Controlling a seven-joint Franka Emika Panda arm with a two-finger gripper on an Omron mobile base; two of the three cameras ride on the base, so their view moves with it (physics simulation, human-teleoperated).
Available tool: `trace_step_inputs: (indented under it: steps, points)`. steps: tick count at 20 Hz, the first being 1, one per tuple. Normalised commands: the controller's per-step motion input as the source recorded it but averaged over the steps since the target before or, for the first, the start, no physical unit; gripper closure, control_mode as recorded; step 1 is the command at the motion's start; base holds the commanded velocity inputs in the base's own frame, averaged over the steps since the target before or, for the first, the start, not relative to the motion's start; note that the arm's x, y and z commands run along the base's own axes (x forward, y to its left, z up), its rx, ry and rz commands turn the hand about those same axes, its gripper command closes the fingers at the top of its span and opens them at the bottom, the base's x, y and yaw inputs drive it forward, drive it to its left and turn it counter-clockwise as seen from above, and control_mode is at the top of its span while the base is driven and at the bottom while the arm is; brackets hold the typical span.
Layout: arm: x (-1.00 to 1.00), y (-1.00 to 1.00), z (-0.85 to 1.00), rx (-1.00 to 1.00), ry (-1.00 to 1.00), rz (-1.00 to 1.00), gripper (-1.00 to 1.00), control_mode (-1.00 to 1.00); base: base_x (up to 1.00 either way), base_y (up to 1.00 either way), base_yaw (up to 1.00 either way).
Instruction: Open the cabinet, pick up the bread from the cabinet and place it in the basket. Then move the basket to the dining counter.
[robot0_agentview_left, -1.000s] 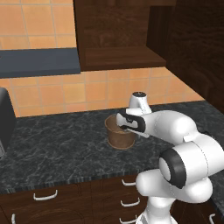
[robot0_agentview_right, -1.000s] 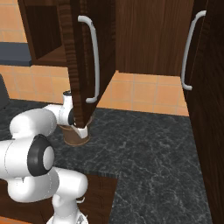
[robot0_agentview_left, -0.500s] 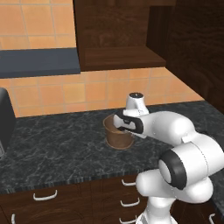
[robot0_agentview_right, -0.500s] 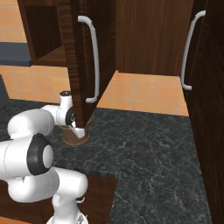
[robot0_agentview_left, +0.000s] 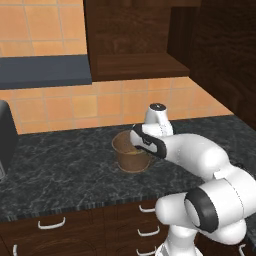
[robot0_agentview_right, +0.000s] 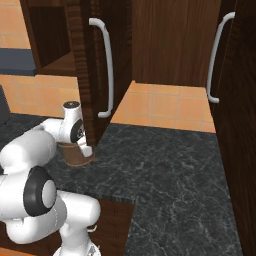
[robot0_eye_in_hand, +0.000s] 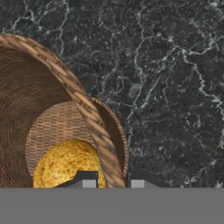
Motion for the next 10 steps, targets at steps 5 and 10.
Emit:
trace_step_inputs:
  steps: [5, 10]
  points:
    - [-0.79, 0.05, 0.73, 0.08, -0.02, -0.42, 1.0, -1.0, 0.0, 0.0, 0.0]
    - [-0.78, 0.0, 0.69, 0.11, -0.01, -0.5, 1.0, -1.0, 0.0, 0.0, 0.0]
